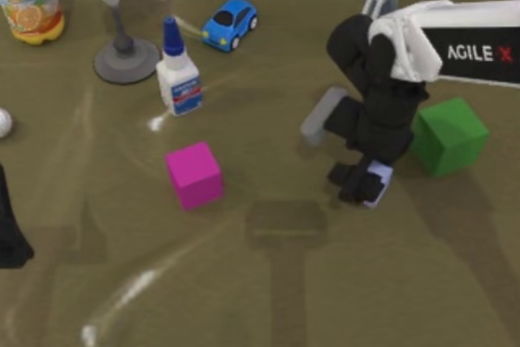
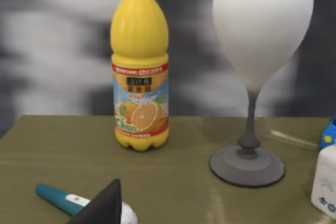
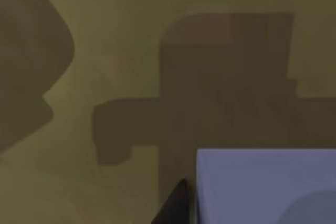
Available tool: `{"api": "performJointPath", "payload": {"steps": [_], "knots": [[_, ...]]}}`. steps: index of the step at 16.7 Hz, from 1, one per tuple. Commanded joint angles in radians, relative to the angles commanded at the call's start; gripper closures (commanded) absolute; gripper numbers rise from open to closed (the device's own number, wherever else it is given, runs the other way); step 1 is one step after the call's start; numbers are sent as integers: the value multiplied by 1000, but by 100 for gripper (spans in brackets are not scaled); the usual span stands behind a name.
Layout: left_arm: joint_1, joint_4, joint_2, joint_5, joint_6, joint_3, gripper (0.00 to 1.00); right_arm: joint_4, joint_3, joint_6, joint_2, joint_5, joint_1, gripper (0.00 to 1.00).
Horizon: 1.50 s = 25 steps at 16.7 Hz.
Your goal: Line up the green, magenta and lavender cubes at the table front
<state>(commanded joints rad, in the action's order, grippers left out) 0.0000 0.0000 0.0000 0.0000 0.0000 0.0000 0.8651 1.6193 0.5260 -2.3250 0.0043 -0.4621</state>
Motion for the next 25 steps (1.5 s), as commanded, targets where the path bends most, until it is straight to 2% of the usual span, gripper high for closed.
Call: {"api": "performJointPath", "payload": {"steps": [1, 2, 9, 10, 13, 18, 25], "knots": [[0, 0, 0, 0, 0, 0, 0, 0, 0, 0, 0, 0, 0, 98], [0, 0, 0, 0, 0, 0, 0, 0, 0, 0, 0, 0, 0, 100], [0, 0, 0, 0, 0, 0, 0, 0, 0, 0, 0, 0, 0, 100], [0, 0, 0, 0, 0, 0, 0, 19, 6, -11, 36, -13, 1, 100], [0, 0, 0, 0, 0, 0, 0, 60, 39, -11, 50, -14, -1, 100], [0, 0, 0, 0, 0, 0, 0, 236, 141, -9, 112, -14, -8, 100], [0, 0, 0, 0, 0, 0, 0, 244, 134, -1, 134, -15, -14, 100]]}}
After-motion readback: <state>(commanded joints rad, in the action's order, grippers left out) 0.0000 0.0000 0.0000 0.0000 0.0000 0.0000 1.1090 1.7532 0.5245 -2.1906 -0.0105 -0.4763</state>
